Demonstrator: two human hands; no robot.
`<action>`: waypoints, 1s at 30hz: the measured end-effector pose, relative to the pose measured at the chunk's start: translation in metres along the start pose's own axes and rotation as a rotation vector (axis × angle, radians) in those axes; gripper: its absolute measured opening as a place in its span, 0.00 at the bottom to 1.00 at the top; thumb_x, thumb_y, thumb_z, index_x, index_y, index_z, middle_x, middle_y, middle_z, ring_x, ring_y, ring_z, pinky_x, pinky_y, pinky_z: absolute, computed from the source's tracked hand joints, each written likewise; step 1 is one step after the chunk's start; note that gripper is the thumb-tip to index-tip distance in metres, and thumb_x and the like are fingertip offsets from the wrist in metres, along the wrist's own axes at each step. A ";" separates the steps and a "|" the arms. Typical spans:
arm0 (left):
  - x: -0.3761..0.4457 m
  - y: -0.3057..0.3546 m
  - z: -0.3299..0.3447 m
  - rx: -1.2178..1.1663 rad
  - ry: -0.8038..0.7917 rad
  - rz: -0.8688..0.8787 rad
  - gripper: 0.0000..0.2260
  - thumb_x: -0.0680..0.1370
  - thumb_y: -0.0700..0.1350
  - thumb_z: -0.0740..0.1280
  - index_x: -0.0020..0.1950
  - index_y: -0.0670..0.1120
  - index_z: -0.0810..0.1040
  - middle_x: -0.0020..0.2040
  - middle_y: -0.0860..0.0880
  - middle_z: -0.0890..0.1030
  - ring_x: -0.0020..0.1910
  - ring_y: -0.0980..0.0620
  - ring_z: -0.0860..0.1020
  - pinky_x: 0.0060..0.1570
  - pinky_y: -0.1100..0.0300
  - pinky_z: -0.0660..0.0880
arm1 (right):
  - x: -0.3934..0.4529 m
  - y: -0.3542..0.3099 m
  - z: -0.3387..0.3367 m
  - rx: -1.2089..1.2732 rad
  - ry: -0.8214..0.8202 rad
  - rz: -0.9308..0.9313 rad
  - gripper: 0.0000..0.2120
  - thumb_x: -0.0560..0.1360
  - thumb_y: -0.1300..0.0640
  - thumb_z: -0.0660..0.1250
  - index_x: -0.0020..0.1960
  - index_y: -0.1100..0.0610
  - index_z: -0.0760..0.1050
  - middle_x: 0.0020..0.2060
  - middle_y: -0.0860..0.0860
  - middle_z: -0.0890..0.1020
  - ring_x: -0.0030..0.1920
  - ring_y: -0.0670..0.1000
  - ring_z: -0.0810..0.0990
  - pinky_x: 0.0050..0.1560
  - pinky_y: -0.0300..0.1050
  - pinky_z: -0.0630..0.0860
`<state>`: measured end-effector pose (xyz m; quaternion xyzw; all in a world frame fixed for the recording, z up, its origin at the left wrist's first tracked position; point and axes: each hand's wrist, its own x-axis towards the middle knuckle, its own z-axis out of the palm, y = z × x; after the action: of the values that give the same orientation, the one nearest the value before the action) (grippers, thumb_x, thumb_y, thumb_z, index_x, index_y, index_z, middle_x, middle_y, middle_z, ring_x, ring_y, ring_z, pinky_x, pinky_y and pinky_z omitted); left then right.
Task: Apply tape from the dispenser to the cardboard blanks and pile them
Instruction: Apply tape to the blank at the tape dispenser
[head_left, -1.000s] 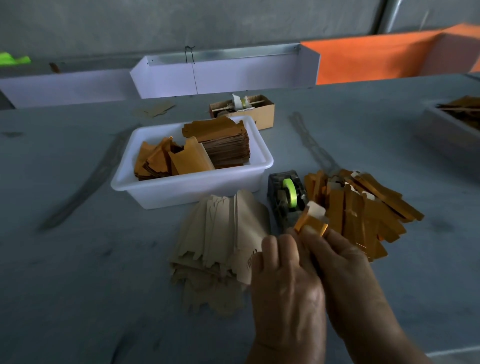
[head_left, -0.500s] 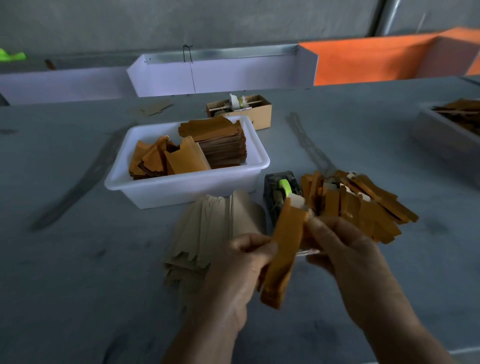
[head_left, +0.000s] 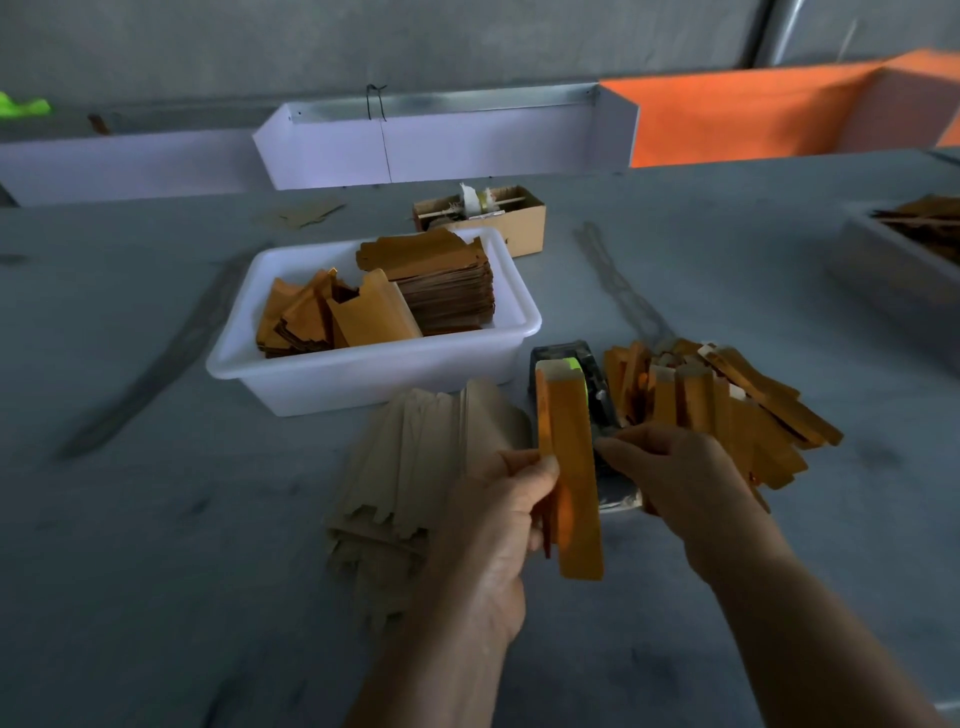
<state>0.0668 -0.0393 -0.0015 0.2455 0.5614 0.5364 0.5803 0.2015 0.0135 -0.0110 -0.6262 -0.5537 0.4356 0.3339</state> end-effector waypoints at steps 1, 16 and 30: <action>0.001 -0.001 0.002 0.007 -0.002 0.001 0.05 0.76 0.41 0.68 0.41 0.45 0.79 0.31 0.51 0.79 0.25 0.60 0.74 0.22 0.70 0.67 | 0.001 -0.001 0.001 0.011 -0.003 0.010 0.06 0.74 0.53 0.69 0.38 0.51 0.79 0.31 0.49 0.80 0.31 0.46 0.75 0.33 0.39 0.68; 0.009 -0.005 0.007 0.105 -0.043 0.001 0.06 0.78 0.43 0.66 0.42 0.47 0.79 0.26 0.54 0.77 0.21 0.62 0.70 0.22 0.69 0.66 | -0.008 -0.003 0.005 0.141 0.135 -0.047 0.06 0.74 0.54 0.68 0.39 0.52 0.79 0.46 0.51 0.82 0.46 0.51 0.79 0.44 0.46 0.73; 0.014 -0.002 0.012 0.161 -0.089 0.083 0.04 0.77 0.42 0.67 0.43 0.47 0.78 0.33 0.53 0.81 0.29 0.61 0.78 0.32 0.66 0.75 | -0.024 0.014 0.019 -0.267 0.299 -0.206 0.09 0.74 0.58 0.68 0.37 0.50 0.73 0.61 0.51 0.74 0.60 0.53 0.74 0.52 0.43 0.72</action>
<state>0.0757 -0.0235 -0.0062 0.3381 0.5658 0.5014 0.5605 0.1894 -0.0133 -0.0266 -0.6626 -0.6118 0.2242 0.3693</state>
